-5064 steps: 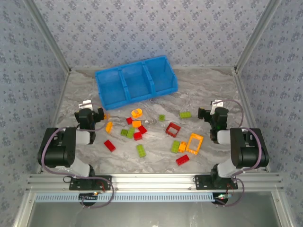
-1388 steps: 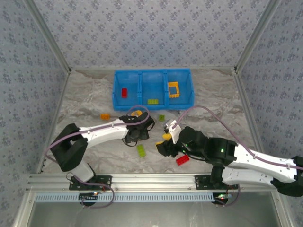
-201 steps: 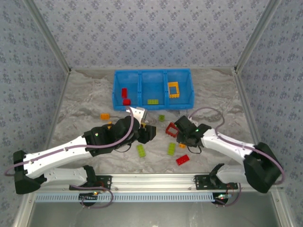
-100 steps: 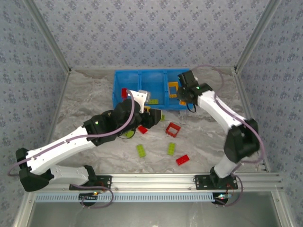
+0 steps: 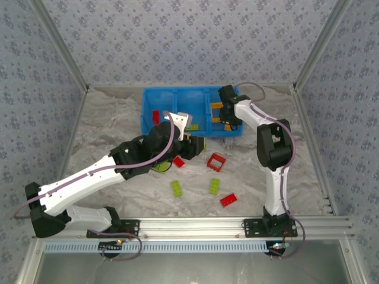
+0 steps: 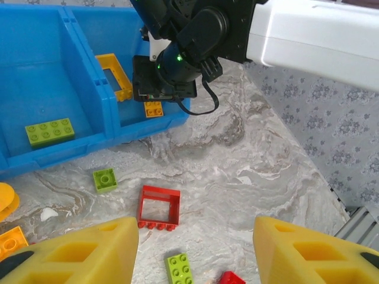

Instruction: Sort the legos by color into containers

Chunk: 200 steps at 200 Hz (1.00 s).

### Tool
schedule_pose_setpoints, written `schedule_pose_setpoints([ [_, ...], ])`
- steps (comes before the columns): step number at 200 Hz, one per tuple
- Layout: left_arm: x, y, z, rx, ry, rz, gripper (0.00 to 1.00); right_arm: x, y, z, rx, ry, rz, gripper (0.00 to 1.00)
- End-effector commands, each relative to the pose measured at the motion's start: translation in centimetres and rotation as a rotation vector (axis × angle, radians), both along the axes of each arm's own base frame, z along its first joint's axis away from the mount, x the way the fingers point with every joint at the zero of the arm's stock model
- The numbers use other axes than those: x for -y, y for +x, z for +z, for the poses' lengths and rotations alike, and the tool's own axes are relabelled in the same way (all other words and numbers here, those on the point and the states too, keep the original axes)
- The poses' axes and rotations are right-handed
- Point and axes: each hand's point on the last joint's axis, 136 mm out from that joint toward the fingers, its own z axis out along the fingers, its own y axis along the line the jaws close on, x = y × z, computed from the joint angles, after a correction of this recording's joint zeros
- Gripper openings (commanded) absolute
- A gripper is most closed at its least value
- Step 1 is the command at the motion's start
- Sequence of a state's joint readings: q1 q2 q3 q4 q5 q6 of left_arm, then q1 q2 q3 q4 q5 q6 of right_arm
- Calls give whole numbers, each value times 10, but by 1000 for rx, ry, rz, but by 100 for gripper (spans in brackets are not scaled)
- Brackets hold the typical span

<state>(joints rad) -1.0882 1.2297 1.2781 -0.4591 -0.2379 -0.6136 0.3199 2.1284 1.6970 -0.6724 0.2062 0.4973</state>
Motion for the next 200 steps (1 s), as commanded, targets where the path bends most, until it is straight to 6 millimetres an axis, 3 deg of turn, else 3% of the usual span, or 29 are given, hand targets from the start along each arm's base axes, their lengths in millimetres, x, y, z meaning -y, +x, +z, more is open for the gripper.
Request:
schedule_pose_setpoints([
  [1,-4,-3,5,4,-46,-4,53,4,6,-5,-18,-13,9,30],
  [41,-8,-3,8,15,-55,6,53,-1,10,-11,-24,-10,14,44],
  [68,-7,-2,6,12,-49,10,53,-9,12,8,14,-11,26,51],
  [88,-10,-1,3,6,-43,27,53,-15,12,37,72,-4,33,51],
  [152,-20,3,-5,-26,-11,85,52,-17,-8,162,324,59,12,46],
  [182,-16,9,-20,-112,36,121,52,-12,-44,221,457,122,36,46],
  [200,-5,12,-45,-214,51,159,52,-11,-84,235,505,143,86,46],
])
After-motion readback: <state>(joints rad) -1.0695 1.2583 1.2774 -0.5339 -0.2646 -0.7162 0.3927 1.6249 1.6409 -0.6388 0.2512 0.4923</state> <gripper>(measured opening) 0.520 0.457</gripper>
